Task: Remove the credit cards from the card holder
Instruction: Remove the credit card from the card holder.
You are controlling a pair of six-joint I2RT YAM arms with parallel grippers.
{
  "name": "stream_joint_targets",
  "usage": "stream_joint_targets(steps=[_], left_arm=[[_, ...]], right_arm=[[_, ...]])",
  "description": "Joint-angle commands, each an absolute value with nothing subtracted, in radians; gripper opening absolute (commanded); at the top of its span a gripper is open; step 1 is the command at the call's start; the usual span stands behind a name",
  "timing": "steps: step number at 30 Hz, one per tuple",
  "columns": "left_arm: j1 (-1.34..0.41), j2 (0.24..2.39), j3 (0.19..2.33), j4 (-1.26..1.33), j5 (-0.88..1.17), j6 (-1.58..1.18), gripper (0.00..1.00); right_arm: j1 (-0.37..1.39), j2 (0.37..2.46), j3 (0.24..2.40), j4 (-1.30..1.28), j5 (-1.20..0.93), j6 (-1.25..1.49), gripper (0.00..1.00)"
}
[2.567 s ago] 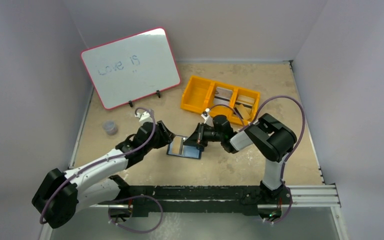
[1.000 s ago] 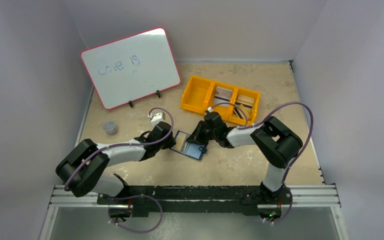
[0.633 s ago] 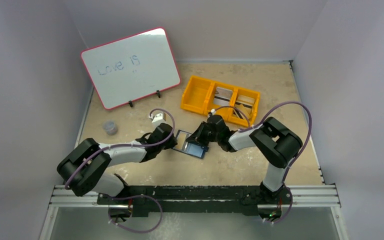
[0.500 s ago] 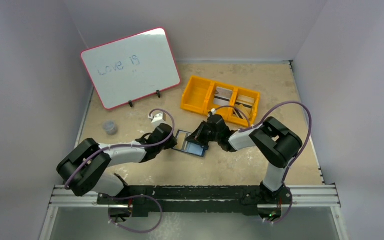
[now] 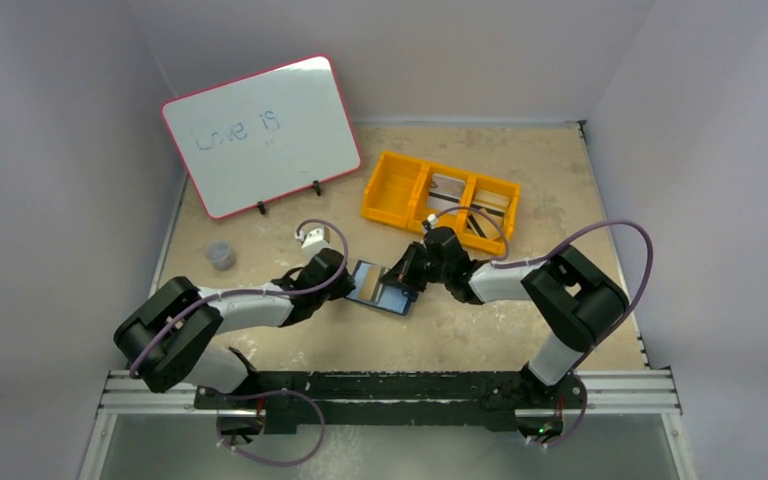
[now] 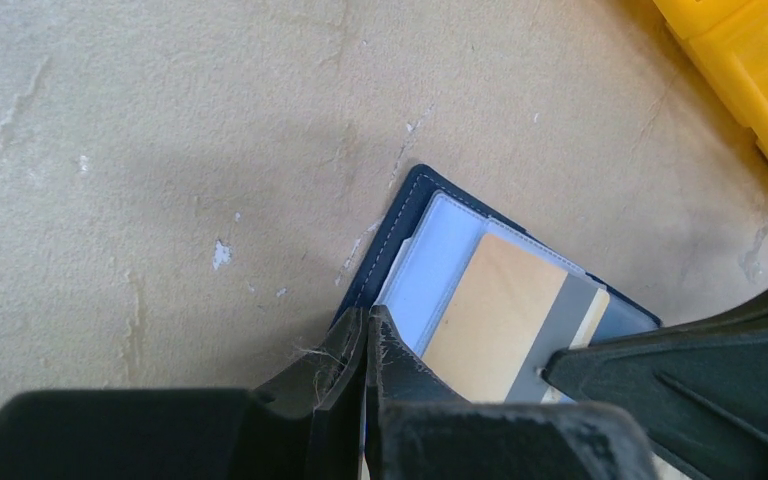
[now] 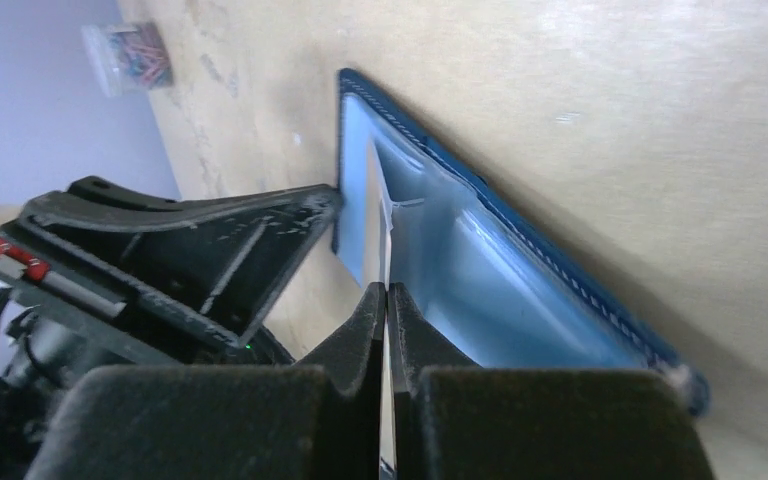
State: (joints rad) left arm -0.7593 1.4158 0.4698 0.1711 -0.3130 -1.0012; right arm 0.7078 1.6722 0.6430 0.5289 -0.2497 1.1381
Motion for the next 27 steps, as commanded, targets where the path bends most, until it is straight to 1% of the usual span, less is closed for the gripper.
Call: stream_joint_targets(steps=[1,6,9,11,13,15,17,18,22,27], left_arm=[[-0.761,1.455,0.424,0.03,-0.266,-1.012,0.0],[-0.762,1.433,0.432,0.025,-0.283,-1.02,0.0],[-0.762,1.406,0.436,0.029,-0.28,-1.015,0.0],[-0.764,1.35,0.433,0.036,-0.281,-1.006,0.18],[-0.763,1.276,0.432,0.031,-0.296,-0.985,0.33],[-0.763,1.203,0.436,0.032,-0.306,-0.958,0.42],[-0.763,1.149,0.439,0.057,-0.28,-0.928,0.49],[-0.763,1.145,0.44,0.087,-0.247,-0.91,0.5],[-0.763,1.221,0.471,0.15,-0.112,-0.89,0.51],[-0.76,1.363,0.484,0.234,-0.055,-0.936,0.51]], right_arm=[[0.66,1.658,0.616,0.463,-0.339,1.059,0.0],[0.651,1.663,0.653,0.297,-0.294,1.015,0.0],[0.65,1.648,0.648,0.282,-0.268,1.011,0.0],[0.648,1.648,0.652,0.298,-0.269,0.998,0.0],[0.636,1.667,0.661,0.327,-0.3,0.962,0.0],[0.617,1.702,0.661,0.361,-0.348,0.937,0.0],[0.6,1.729,0.651,0.409,-0.396,0.926,0.0],[0.596,1.741,0.643,0.434,-0.412,0.93,0.0],[0.585,1.783,0.594,0.552,-0.465,0.952,0.0],[0.556,1.828,0.523,0.679,-0.497,0.987,0.0]])
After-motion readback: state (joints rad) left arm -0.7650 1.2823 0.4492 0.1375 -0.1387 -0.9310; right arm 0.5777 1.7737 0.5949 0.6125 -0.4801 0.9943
